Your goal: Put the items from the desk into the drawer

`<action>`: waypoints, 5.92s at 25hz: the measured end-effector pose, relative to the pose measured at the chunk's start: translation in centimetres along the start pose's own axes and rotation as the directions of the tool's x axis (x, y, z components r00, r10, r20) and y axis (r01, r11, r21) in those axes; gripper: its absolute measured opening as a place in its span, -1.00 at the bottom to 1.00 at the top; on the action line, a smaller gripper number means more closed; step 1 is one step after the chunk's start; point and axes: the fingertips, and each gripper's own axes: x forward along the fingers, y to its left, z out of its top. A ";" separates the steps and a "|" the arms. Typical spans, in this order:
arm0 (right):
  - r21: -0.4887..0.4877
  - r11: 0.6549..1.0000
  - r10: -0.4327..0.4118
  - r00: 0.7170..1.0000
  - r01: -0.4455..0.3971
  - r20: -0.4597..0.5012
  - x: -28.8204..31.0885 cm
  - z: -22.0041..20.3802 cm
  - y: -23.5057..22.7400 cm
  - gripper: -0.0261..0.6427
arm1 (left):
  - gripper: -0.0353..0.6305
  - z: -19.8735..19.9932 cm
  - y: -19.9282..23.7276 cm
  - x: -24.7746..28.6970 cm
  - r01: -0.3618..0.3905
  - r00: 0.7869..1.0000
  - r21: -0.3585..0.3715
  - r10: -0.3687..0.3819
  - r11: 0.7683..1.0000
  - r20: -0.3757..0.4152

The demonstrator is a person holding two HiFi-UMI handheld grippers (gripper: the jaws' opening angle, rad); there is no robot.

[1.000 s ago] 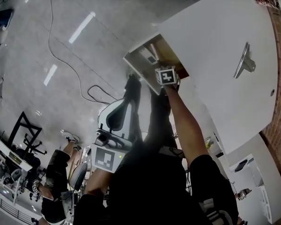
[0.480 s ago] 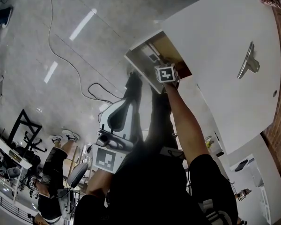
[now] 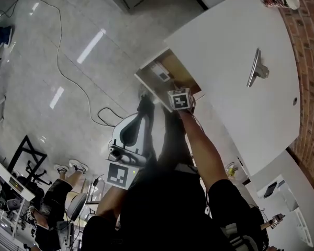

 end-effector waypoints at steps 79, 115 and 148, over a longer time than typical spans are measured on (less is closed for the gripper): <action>0.455 0.884 -0.422 0.608 0.110 0.673 -46.3 4.7 -22.7 -0.51 | -0.88 10.8 -28.4 9.1 0.435 0.890 0.258 -0.456 0.863 0.024; 0.552 0.834 -0.270 0.860 -0.016 0.433 -26.3 6.0 -34.5 -0.61 | -0.88 7.7 -28.3 13.0 0.344 0.939 0.234 -0.340 0.909 -0.060; 0.147 0.989 -0.067 0.874 -0.005 0.481 -30.7 6.8 -12.1 -0.83 | -0.88 11.2 -14.8 1.6 0.140 0.982 0.169 -0.159 0.976 0.101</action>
